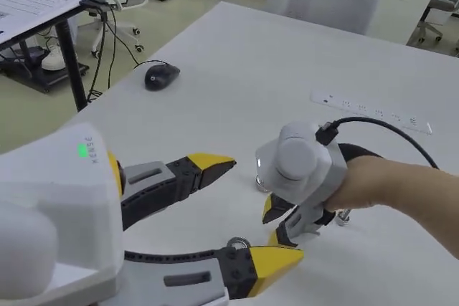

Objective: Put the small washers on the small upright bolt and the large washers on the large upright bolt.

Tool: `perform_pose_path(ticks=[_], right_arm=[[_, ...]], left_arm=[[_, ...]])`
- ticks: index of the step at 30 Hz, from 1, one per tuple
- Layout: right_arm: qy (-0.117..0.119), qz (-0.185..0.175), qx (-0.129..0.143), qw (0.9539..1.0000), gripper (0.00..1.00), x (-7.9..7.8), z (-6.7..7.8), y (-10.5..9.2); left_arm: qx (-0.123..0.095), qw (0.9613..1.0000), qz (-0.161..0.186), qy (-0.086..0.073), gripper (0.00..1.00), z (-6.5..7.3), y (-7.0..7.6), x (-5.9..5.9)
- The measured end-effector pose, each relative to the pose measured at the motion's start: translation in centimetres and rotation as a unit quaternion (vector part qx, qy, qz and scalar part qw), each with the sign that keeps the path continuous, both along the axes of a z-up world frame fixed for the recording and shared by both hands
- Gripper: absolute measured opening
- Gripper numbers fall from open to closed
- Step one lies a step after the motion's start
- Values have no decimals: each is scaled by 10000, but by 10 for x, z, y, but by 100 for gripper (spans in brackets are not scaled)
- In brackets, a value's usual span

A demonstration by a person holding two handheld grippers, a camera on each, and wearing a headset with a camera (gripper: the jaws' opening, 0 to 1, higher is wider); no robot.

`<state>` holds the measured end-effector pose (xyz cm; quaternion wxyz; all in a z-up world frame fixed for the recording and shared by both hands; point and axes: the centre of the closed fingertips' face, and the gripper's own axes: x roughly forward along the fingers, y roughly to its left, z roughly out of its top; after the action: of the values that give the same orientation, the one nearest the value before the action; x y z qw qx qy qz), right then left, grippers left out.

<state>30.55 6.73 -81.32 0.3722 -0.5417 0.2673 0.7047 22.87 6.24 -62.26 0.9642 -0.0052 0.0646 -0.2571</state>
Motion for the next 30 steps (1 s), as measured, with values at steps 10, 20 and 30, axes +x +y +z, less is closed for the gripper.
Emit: perform_pose_path(ticks=[10,20,30], right_arm=[[84,183,117,9997,27,-18,-8,15],[230,181,132,9995,31,-25,-13,21],[182,289,48,9994,30,-27,-14,21]], left_arm=[[-24,9999,139,-32,61,1,9,0],[-39,9998,201,1,61,-2,14,3],[-39,9999,151,62,61,-7,14,7]])
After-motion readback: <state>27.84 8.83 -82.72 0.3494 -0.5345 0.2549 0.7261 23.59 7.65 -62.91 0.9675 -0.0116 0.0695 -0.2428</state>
